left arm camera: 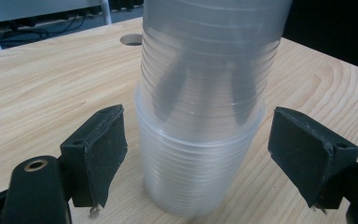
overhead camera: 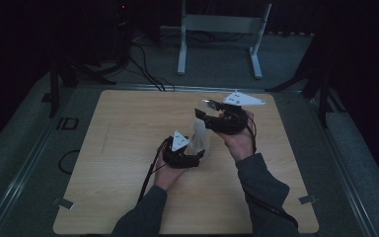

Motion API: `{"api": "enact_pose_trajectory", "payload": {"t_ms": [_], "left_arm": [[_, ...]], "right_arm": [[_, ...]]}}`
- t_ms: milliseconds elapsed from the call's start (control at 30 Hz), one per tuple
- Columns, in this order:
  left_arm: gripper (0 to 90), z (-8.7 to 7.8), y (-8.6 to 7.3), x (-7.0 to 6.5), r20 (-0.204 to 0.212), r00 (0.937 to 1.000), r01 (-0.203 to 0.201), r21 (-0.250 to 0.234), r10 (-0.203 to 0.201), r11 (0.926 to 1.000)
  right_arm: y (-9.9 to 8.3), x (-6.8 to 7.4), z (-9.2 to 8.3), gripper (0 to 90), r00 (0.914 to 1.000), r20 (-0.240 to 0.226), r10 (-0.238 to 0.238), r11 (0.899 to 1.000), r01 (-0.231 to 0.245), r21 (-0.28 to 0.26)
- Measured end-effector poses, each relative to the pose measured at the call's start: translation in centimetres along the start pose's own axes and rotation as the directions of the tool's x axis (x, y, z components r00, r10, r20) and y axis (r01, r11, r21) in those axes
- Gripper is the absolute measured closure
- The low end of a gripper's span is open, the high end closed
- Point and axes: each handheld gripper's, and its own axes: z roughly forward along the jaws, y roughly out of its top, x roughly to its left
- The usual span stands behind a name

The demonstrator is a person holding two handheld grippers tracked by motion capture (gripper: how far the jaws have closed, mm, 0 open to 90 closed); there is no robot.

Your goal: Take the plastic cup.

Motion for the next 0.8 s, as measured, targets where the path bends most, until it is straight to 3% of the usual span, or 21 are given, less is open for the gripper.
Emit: {"api": "enact_pose_trajectory", "payload": {"t_ms": [333,800], "left_arm": [[19.9,-0.4,-0.1,-0.1,-0.001,0.9999,-0.014,-0.005,0.014,0.9999],[19.9,-1.5,-0.3,-0.1,-0.002,0.9999,-0.015,-0.024,0.015,0.9996]], "right_arm": [[0.6,-0.8,-1.8,40.6,0.9998,0.006,0.02,0.999,-0.02,-0.038],[-0.1,-2.8,-5.0,40.6,0.9966,0.074,0.035,0.998,-0.031,-0.049]]}}
